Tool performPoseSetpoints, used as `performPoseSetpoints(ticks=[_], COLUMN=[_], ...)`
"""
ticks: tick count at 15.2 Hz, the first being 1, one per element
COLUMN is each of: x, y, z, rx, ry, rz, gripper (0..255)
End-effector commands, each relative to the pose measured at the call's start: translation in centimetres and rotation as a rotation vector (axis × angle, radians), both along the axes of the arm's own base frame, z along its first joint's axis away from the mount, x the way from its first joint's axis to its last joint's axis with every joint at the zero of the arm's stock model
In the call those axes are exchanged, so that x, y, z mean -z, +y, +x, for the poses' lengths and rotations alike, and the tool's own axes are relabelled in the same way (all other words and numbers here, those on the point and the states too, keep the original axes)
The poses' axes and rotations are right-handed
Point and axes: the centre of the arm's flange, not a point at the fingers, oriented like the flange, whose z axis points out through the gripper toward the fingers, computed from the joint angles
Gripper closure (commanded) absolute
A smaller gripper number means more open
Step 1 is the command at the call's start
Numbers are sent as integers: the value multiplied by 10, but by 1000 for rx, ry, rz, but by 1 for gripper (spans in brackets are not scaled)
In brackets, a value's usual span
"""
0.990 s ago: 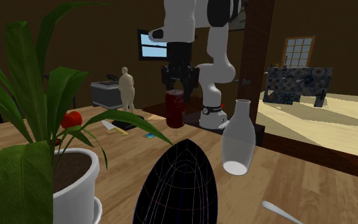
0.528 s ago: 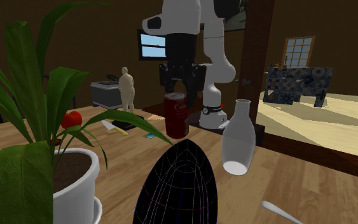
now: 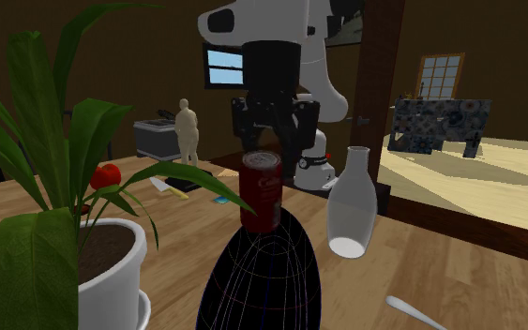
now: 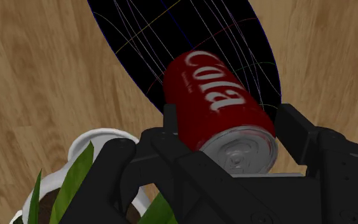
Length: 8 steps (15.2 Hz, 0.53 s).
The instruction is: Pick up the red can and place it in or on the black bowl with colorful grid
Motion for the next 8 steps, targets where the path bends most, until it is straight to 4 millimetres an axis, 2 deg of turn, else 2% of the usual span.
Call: performPoseSetpoints(ticks=[1, 8], x=[10, 47], y=[1, 1], z=[1, 1], rx=[0, 0], ry=[-1, -1], rz=[0, 0], gripper=[255, 255])
